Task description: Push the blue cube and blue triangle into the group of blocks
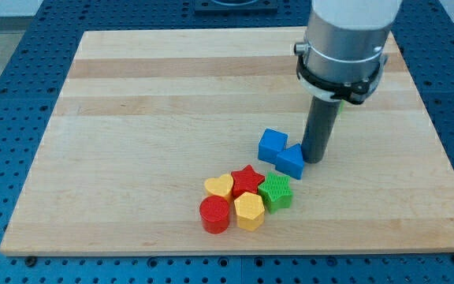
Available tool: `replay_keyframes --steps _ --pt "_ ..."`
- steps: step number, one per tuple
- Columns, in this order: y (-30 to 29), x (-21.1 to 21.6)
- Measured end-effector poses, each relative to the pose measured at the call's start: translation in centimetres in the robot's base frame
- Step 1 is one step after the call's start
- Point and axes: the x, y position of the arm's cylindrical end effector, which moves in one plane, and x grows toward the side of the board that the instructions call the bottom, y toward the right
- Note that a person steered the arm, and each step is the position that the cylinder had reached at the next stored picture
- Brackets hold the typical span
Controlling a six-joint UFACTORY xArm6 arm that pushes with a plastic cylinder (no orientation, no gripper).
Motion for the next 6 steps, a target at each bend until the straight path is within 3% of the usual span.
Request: replay_keyframes --steps 2,4,6 --pt "-1.4 -3.3" --pt "-6.4 -2.7" --pt "-6.5 -1.7"
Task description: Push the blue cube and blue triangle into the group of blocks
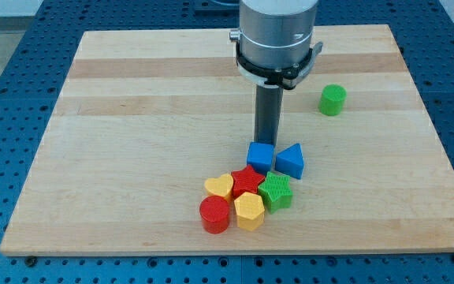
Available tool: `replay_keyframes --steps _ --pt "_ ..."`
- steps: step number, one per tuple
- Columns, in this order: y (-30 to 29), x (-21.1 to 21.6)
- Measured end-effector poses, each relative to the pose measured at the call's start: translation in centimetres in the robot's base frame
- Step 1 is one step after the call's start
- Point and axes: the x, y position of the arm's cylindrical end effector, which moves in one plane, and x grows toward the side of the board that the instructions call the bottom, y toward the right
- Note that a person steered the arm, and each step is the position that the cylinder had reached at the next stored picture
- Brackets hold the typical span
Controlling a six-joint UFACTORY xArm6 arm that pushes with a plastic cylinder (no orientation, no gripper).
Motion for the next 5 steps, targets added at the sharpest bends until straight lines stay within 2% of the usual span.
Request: replay_keyframes --steps 2,3,5 --pt "6.2 -0.4" --pt "7.2 1.5" --pt "3.2 3.9"
